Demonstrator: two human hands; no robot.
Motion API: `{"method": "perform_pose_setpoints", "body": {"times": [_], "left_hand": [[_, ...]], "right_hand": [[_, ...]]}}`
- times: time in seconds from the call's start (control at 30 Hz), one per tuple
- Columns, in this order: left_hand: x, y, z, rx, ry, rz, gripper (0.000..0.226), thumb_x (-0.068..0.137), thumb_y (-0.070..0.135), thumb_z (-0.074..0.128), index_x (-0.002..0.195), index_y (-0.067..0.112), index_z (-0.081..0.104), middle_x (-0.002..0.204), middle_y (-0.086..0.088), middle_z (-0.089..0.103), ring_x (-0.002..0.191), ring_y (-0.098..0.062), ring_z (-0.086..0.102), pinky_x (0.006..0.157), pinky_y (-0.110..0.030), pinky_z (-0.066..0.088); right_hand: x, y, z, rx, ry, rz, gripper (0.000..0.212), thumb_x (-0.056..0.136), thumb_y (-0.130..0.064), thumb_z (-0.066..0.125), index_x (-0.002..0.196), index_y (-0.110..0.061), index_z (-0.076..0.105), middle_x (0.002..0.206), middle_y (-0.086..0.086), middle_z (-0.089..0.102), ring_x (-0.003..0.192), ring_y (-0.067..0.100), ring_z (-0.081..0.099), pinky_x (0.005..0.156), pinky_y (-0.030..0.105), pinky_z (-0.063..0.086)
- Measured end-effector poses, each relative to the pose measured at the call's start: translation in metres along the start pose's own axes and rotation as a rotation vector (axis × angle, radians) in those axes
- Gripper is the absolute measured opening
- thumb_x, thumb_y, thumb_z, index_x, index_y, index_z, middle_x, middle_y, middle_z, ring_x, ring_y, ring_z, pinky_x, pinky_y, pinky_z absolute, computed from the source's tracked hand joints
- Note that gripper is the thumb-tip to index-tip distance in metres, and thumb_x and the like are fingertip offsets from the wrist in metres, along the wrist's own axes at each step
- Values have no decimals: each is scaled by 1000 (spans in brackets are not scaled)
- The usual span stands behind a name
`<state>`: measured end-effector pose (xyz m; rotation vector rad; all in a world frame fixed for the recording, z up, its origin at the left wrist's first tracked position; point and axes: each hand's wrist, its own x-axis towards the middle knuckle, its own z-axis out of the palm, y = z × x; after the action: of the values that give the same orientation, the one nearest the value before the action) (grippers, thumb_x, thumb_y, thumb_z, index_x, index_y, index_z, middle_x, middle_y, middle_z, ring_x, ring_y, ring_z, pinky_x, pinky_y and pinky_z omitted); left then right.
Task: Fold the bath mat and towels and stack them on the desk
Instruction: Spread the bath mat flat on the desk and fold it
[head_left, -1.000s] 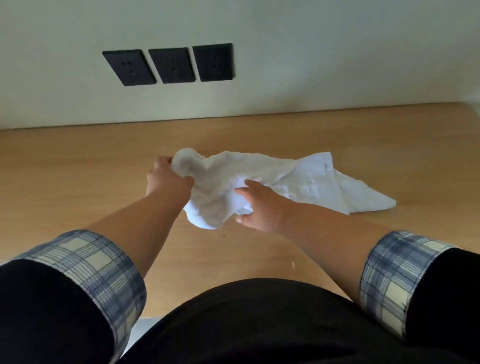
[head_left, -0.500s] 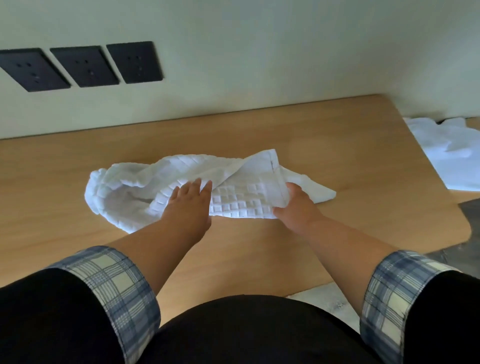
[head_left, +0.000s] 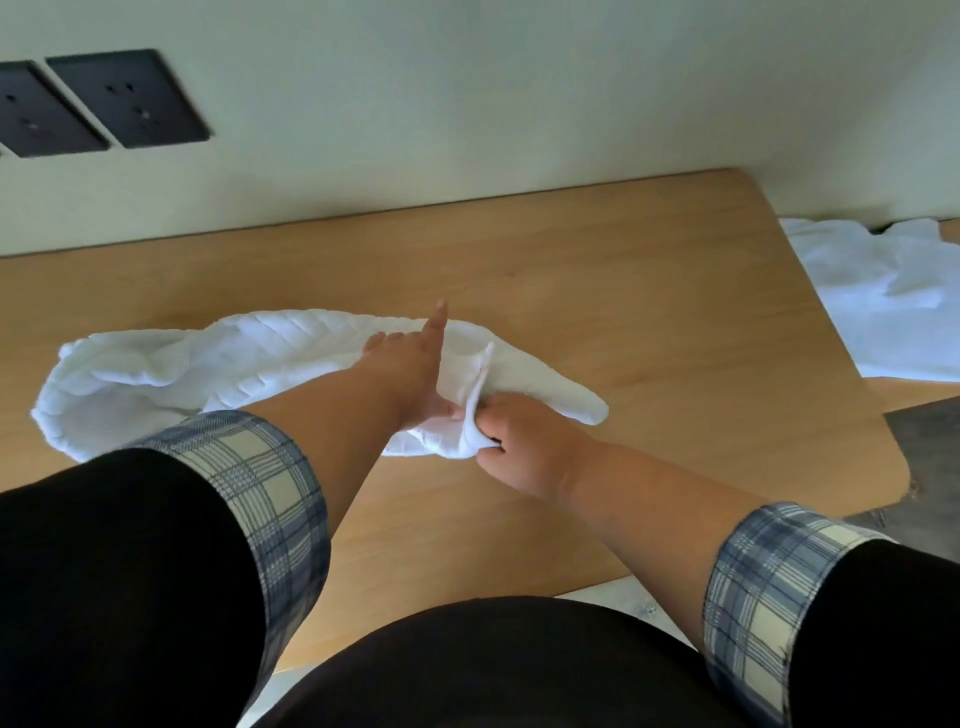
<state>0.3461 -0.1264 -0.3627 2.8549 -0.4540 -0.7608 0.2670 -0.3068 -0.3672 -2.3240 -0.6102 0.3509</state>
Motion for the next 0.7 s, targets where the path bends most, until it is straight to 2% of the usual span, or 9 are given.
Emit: {"method": "perform_pose_setpoints", "body": {"times": [0.13, 0.17, 0.23, 0.27, 0.37, 0.47, 0.53, 0.63, 0.7], "left_hand": [[-3, 8, 0, 117, -55, -44, 122, 68, 70, 71, 157, 26, 0, 153, -5, 31, 139, -31, 28, 112, -46, 24], [-3, 10, -1, 95, -81, -56, 124, 67, 70, 71, 157, 26, -3, 154, -5, 32, 140, -30, 30, 113, -45, 25], [-2, 15, -2, 33, -179, -92, 123, 69, 67, 70, 157, 24, -5, 138, 1, 54, 126, -24, 50, 107, -41, 34], [-1, 17, -3, 36, -227, -108, 114, 72, 66, 68, 157, 26, 4, 127, 6, 60, 118, -22, 55, 103, -39, 36], [-1, 23, 0, 144, -181, -123, 72, 77, 66, 64, 139, 35, 45, 122, 7, 55, 114, -22, 51, 92, -38, 38], [-2, 24, 9, -7, -61, -245, 91, 72, 57, 77, 146, 30, 30, 145, -5, 34, 130, -30, 35, 101, -44, 38], [1, 21, 9, 10, -96, -318, 98, 77, 56, 75, 151, 23, 19, 141, -7, 43, 129, -31, 40, 103, -45, 36], [8, 15, 9, 193, -89, -294, 60, 91, 52, 60, 142, 25, 42, 128, -3, 55, 121, -27, 49, 101, -44, 35], [8, 13, 8, 168, -21, -220, 35, 96, 44, 52, 128, 30, 57, 124, -2, 54, 115, -25, 49, 98, -41, 39]], "right_hand": [[1, 15, -13, -156, -31, -303, 29, 68, 7, 63, 60, -11, 42, 65, 0, 42, 63, 22, 39, 64, 30, 32], [2, 18, -15, -193, -51, -343, 23, 68, 5, 63, 60, -7, 46, 64, 4, 46, 63, 25, 42, 64, 33, 37], [3, 24, -18, -255, -77, -403, 19, 69, 3, 64, 60, -6, 49, 64, 8, 50, 63, 29, 47, 65, 35, 40], [4, 26, -20, -272, -91, -413, 19, 69, 2, 64, 60, -7, 50, 64, 8, 50, 63, 29, 47, 65, 34, 40], [5, 38, -24, -275, -117, -316, 18, 73, -5, 60, 63, -12, 47, 67, 6, 54, 66, 27, 47, 69, 33, 38], [3, 57, -30, -286, -212, -53, 15, 81, -18, 56, 71, -24, 46, 83, -1, 60, 82, 23, 55, 75, 30, 35], [2, 67, -35, -359, -348, 113, 10, 87, -26, 53, 85, -19, 61, 103, -2, 61, 105, 23, 55, 85, 32, 40], [5, 75, -35, -397, -353, 167, 14, 92, -23, 50, 89, -14, 60, 115, 1, 56, 114, 25, 47, 95, 35, 39], [11, 78, -33, -391, -286, 213, 21, 95, -21, 47, 105, -11, 62, 126, 2, 52, 119, 26, 45, 98, 36, 39]]}}
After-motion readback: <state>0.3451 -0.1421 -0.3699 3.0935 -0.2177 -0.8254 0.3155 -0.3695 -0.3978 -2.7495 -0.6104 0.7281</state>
